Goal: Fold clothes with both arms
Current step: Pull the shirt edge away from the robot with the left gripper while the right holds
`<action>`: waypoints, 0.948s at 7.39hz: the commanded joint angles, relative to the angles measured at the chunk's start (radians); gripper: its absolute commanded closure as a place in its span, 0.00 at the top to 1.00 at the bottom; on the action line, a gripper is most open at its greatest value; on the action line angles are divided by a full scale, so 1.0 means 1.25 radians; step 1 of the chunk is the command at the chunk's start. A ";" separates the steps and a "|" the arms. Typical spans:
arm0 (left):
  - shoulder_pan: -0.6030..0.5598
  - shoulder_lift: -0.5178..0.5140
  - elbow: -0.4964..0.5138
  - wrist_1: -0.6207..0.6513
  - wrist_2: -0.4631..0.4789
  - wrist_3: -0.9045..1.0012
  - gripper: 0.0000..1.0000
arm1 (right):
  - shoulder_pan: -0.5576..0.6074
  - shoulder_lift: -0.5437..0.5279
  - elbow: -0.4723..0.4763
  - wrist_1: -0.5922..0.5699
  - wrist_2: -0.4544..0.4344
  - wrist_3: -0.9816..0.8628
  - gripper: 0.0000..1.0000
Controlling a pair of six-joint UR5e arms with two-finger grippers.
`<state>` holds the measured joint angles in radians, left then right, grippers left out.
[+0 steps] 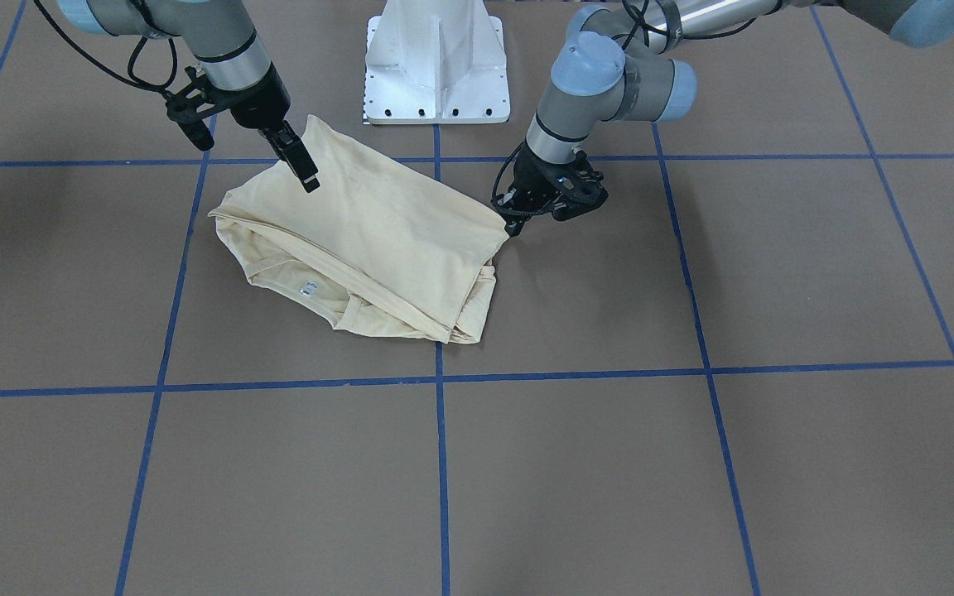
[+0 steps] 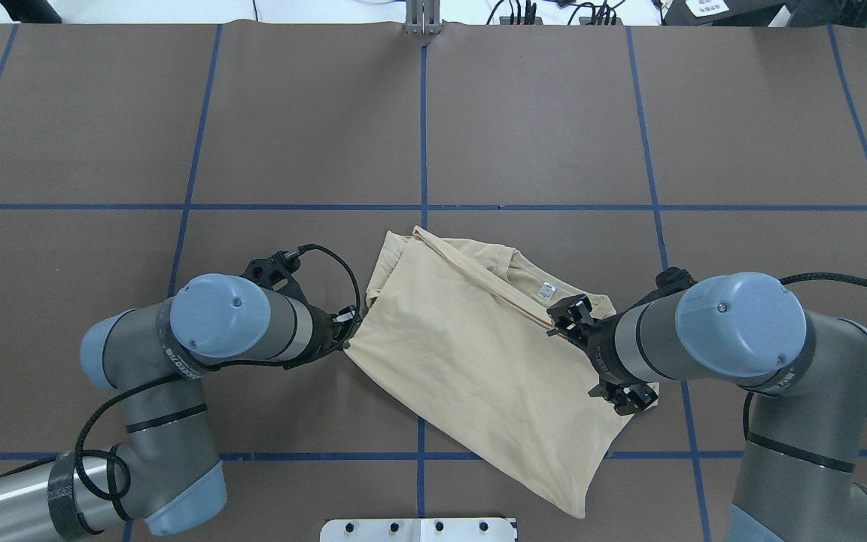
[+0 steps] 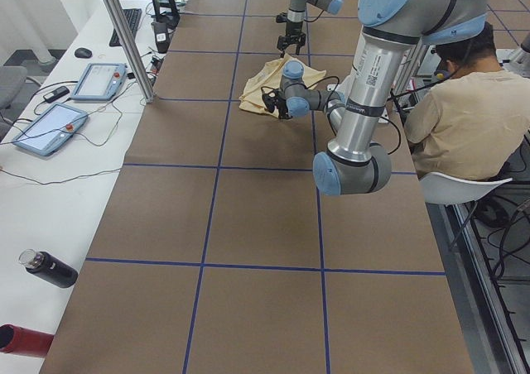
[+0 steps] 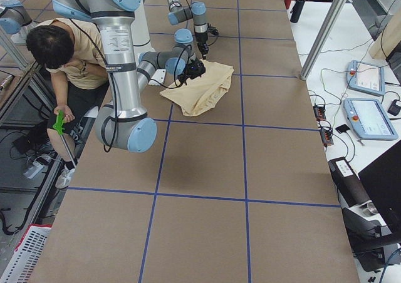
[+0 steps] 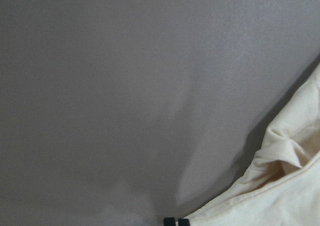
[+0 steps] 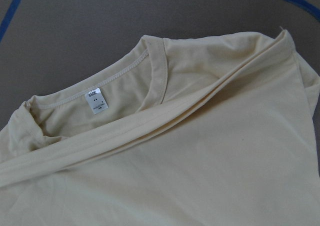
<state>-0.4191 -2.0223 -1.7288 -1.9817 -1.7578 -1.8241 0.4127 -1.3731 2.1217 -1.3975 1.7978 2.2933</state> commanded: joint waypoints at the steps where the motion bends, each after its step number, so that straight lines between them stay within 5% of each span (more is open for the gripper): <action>1: -0.095 -0.022 0.028 -0.011 -0.003 0.130 0.00 | -0.001 0.001 0.002 -0.001 0.000 0.000 1.00; 4: -0.206 -0.241 0.403 -0.235 -0.003 0.151 0.00 | -0.006 0.027 -0.028 0.000 -0.009 0.000 1.00; 5: -0.225 -0.283 0.467 -0.265 -0.003 0.189 0.00 | -0.006 0.075 -0.065 0.000 -0.010 0.000 1.00; 7: -0.233 -0.288 0.464 -0.263 -0.006 0.209 0.46 | -0.007 0.139 -0.103 0.000 -0.016 0.002 1.00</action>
<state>-0.7011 -2.3650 -1.1679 -2.2999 -1.7620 -1.5802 0.4045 -1.2489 2.0222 -1.3975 1.7838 2.2953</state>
